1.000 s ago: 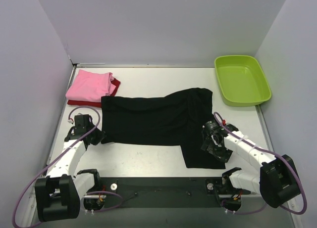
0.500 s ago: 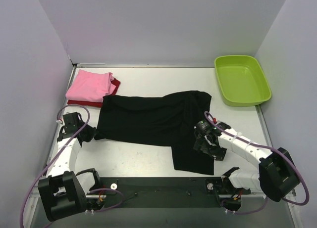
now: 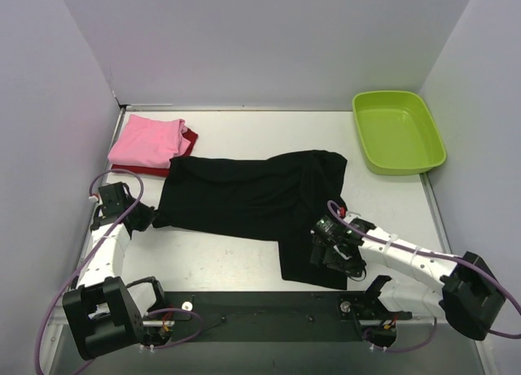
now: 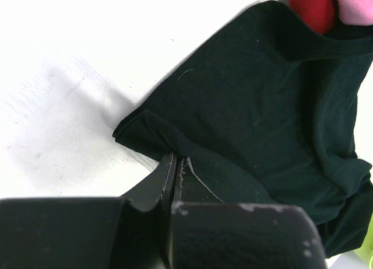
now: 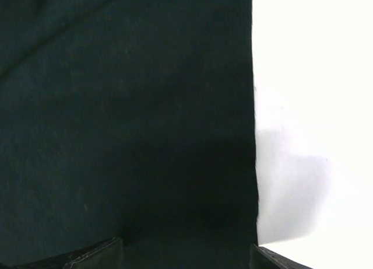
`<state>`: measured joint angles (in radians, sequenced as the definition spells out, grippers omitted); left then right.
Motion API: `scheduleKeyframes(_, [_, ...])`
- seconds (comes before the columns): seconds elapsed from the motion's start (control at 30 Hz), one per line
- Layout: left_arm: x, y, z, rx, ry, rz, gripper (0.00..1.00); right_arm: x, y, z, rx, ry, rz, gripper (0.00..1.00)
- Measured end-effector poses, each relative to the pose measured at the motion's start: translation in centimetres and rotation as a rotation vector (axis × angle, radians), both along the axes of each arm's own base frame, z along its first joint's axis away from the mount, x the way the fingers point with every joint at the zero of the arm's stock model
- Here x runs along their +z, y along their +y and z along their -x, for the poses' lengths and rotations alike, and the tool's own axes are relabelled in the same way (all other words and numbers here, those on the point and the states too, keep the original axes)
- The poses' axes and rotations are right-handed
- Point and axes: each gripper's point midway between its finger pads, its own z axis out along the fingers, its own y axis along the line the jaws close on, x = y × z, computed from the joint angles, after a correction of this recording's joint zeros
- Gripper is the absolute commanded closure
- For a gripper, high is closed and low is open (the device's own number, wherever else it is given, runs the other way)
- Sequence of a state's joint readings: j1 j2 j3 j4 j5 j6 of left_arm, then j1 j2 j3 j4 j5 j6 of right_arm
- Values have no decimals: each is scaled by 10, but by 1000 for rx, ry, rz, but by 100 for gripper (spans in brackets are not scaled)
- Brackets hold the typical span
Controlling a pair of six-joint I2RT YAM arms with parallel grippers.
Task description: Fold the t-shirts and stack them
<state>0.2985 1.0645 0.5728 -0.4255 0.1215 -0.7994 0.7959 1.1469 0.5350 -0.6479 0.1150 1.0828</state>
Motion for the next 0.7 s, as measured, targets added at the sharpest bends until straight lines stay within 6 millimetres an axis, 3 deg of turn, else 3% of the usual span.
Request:
scheduleKeyframes(0.33, [1, -1, 0, -2, -5, 2, 100, -8, -16, 26, -24, -7, -15, 16])
scheduleKeyframes(0.47, [1, -1, 0, -2, -6, 4, 100, -9, -14, 28, -37, -15, -27, 23])
scheduleKeyframes(0.67, [2, 0, 0, -3, -8, 3, 100, -11, -9, 25, -49, -14, -36, 67])
scheduleKeyframes(0.7, [2, 0, 0, -3, -9, 3, 100, -11, -8, 24, -51, -15, -40, 81])
